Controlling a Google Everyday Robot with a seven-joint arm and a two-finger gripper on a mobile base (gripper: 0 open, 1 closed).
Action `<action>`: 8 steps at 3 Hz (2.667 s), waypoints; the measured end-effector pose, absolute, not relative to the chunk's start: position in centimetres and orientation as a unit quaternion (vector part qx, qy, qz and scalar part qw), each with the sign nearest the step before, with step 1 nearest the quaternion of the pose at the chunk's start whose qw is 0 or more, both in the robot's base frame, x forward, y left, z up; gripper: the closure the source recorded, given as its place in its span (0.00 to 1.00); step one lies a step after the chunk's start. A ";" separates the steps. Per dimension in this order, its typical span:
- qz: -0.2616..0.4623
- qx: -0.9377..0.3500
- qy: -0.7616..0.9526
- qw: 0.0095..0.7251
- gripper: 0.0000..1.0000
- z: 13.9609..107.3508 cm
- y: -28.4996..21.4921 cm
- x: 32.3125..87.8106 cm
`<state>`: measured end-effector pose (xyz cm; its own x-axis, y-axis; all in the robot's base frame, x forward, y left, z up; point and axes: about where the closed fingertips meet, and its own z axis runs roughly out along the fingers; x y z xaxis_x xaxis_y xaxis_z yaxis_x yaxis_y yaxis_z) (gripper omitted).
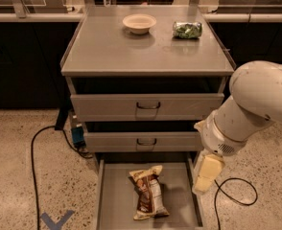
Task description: Pick brown chip bag from bottom drawer and place on counter
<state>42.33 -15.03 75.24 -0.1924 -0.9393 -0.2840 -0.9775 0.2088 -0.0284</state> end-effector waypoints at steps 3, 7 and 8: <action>0.073 -0.648 0.754 0.081 0.00 64.3 -13.4 42.8; 0.078 -0.626 0.770 0.090 0.00 49.3 -12.7 43.0; 0.114 -0.598 0.786 0.109 0.00 44.6 -10.3 43.3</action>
Offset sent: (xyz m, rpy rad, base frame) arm 0.0034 0.0150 -0.1307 -0.0339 0.0997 0.0678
